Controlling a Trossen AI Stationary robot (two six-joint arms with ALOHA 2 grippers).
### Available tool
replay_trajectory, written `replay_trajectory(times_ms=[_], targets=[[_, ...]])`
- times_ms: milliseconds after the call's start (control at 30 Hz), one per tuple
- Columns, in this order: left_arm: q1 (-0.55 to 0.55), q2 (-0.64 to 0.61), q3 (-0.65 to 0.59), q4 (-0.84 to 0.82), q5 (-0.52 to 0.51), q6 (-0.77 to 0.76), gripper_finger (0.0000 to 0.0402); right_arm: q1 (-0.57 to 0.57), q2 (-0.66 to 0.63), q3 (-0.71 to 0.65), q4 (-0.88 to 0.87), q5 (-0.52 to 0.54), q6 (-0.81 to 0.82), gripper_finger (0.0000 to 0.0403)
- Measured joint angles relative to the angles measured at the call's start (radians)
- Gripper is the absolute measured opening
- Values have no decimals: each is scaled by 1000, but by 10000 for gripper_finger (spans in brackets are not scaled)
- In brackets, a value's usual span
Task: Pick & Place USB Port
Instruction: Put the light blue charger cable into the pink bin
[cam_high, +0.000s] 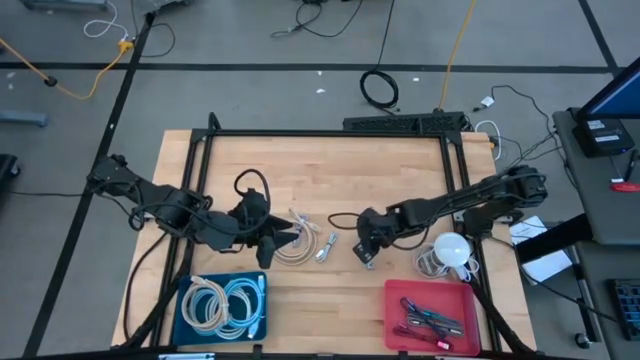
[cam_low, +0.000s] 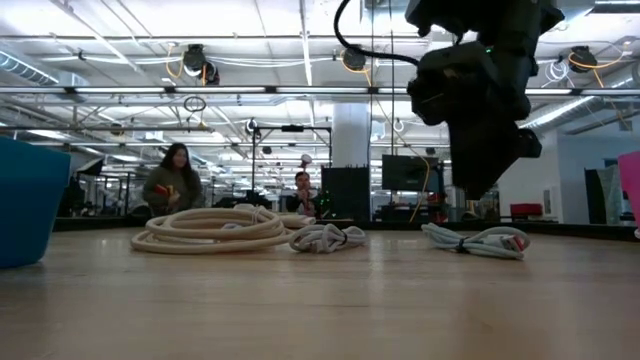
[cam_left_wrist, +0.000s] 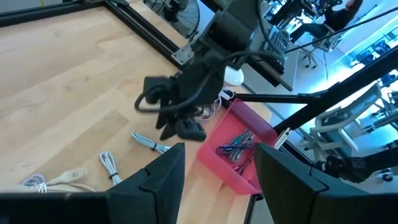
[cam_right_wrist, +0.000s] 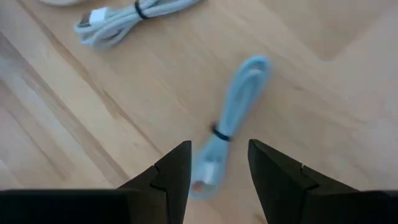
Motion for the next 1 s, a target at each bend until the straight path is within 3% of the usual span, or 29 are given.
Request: replay_trajectory(times_ms=[667, 767, 1000], targets=[[-10, 0, 0, -1, 2, -1, 195, 41, 196, 3, 69, 27, 0, 143], [-12, 0, 0, -1, 3, -4, 195, 44, 195, 2, 64, 45, 2, 120], [-16, 0, 0, -1, 2, -9, 195, 45, 102, -4, 90, 142, -49, 21]])
